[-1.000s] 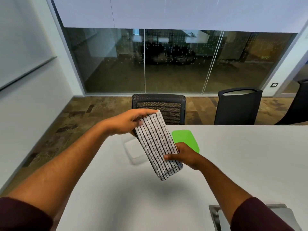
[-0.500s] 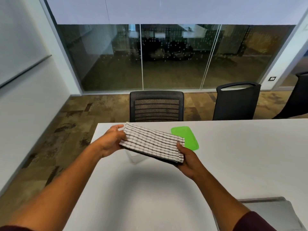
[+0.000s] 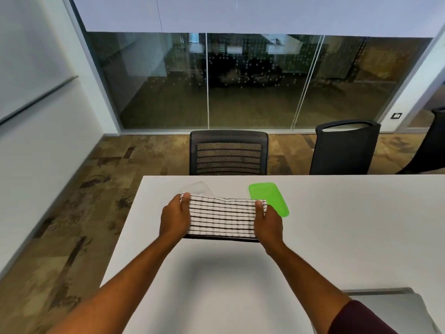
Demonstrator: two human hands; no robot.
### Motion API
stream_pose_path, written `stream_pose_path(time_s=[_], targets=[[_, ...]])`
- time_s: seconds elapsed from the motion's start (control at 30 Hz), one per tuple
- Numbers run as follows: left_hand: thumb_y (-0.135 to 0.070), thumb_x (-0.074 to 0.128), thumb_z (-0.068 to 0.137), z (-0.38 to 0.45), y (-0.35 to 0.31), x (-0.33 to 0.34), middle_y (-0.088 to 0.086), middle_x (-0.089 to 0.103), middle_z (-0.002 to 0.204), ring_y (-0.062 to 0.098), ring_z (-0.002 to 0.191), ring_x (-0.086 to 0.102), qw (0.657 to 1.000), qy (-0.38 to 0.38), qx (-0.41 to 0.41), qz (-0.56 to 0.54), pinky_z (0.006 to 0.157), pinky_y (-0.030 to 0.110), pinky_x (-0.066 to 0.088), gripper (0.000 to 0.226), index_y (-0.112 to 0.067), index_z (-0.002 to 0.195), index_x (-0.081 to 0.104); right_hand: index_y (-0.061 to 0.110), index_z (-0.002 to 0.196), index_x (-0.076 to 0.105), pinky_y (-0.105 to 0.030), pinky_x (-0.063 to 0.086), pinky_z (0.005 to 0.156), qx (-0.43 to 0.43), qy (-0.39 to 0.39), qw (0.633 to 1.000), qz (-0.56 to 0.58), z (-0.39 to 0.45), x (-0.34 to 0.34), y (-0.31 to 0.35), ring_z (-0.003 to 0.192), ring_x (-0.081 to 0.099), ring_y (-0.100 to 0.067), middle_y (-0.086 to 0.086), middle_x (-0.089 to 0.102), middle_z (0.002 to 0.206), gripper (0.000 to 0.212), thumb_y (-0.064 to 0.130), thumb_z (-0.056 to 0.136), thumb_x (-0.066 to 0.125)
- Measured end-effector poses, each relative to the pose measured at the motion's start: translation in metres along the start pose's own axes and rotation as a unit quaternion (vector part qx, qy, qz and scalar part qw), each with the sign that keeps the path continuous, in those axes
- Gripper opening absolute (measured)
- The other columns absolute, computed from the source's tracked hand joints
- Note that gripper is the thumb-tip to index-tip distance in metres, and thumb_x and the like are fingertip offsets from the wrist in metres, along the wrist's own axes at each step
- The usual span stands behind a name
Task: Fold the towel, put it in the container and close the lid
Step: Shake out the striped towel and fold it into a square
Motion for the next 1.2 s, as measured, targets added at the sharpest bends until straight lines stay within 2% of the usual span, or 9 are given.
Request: stream_pose_path(time_s=[0.23,0.37,0.43,0.53,0.7,0.83,1.0,1.07,1.2], targets=[[-0.044,0.033,0.106,0.001,-0.004,0.001,-0.003,0.063,0.100,0.017,0.090,0.061,0.998,-0.060,0.015,-0.033,0.079,0.029,0.050,0.032,-0.022,0.104,0.057,0.007,0.099,0.068,-0.049,0.059,0.088,0.002,0.008,0.992,0.127,0.014,-0.008,0.017,0.093,0.071,-0.030,-0.012,0.075,0.096,0.040,0.041,0.105,0.048],[-0.047,0.033,0.105,0.001,-0.001,0.003,-0.001,0.071,0.105,0.020,0.099,0.068,0.988,0.003,-0.046,-0.146,0.078,0.029,0.056,0.037,-0.023,0.110,0.061,0.016,0.111,0.071,-0.044,0.062,0.089,0.086,0.111,0.959,0.247,0.014,-0.009,0.016,0.095,0.076,-0.023,-0.009,0.079,0.107,0.035,0.044,0.103,0.051],[-0.048,0.035,0.105,-0.001,0.004,0.007,-0.001,0.076,0.110,0.022,0.103,0.073,0.943,0.099,-0.134,-0.288,0.072,0.030,0.060,0.038,-0.025,0.115,0.064,0.014,0.120,0.070,-0.047,0.060,0.093,0.133,0.190,0.919,0.317,0.014,-0.011,0.015,0.103,0.076,-0.026,-0.010,0.078,0.113,0.037,0.042,0.100,0.058],[-0.047,0.040,0.104,-0.013,0.007,0.013,0.011,0.074,0.123,0.031,0.111,0.072,0.827,0.235,-0.234,-0.454,0.083,0.047,0.062,0.044,-0.019,0.125,0.066,0.008,0.126,0.068,-0.049,0.056,0.099,0.193,0.290,0.863,0.366,0.012,-0.019,0.014,0.111,0.072,-0.031,-0.016,0.074,0.122,0.042,0.026,0.089,0.072],[-0.045,0.048,0.100,-0.026,-0.002,0.012,0.020,0.056,0.146,0.040,0.138,0.051,0.713,0.340,-0.243,-0.563,0.113,0.057,0.041,0.056,-0.006,0.138,0.060,0.010,0.116,0.070,-0.054,0.049,0.108,0.206,0.300,0.863,0.349,0.022,-0.032,0.018,0.117,0.066,-0.035,-0.017,0.073,0.124,0.030,0.002,0.087,0.069],[-0.034,0.053,0.098,-0.037,-0.020,0.023,0.021,0.055,0.146,0.040,0.135,0.054,0.702,0.375,-0.231,-0.559,0.107,0.054,0.048,0.049,-0.001,0.134,0.062,0.020,0.109,0.070,-0.047,0.059,0.095,0.147,0.277,0.916,0.250,0.029,-0.040,0.039,0.105,0.073,-0.028,-0.010,0.077,0.113,0.023,0.006,0.089,0.070],[-0.035,0.039,0.103,-0.041,-0.031,0.036,0.020,0.059,0.143,0.039,0.130,0.058,0.690,0.354,-0.243,-0.583,0.100,0.054,0.054,0.051,-0.003,0.136,0.062,0.025,0.107,0.067,-0.036,0.062,0.083,-0.009,0.242,0.966,0.092,0.014,-0.036,0.078,0.096,0.071,-0.014,-0.004,0.074,0.115,0.017,0.013,0.095,0.064],[-0.037,0.037,0.104,-0.041,-0.035,0.041,0.020,0.059,0.143,0.039,0.131,0.058,0.694,0.342,-0.242,-0.585,0.104,0.055,0.050,0.052,-0.005,0.140,0.056,0.018,0.115,0.067,-0.046,0.060,0.087,-0.086,0.213,0.973,0.018,0.000,-0.031,0.093,0.098,0.070,-0.023,-0.004,0.074,0.110,0.021,0.015,0.094,0.063],[-0.037,0.035,0.105,-0.041,-0.040,0.045,0.018,0.064,0.137,0.036,0.124,0.064,0.708,0.302,-0.244,-0.590,0.100,0.052,0.052,0.050,-0.007,0.138,0.058,0.025,0.130,0.060,-0.046,0.054,0.088,-0.184,0.175,0.963,-0.087,-0.035,-0.019,0.115,0.107,0.066,-0.038,-0.008,0.075,0.117,0.033,0.028,0.097,0.056]])
Point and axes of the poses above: each hand's wrist, its own z-axis towards the middle knuckle, its own x-axis out of the palm, y = z × x, the point moved 5 cm from there along z, towards the middle knuckle
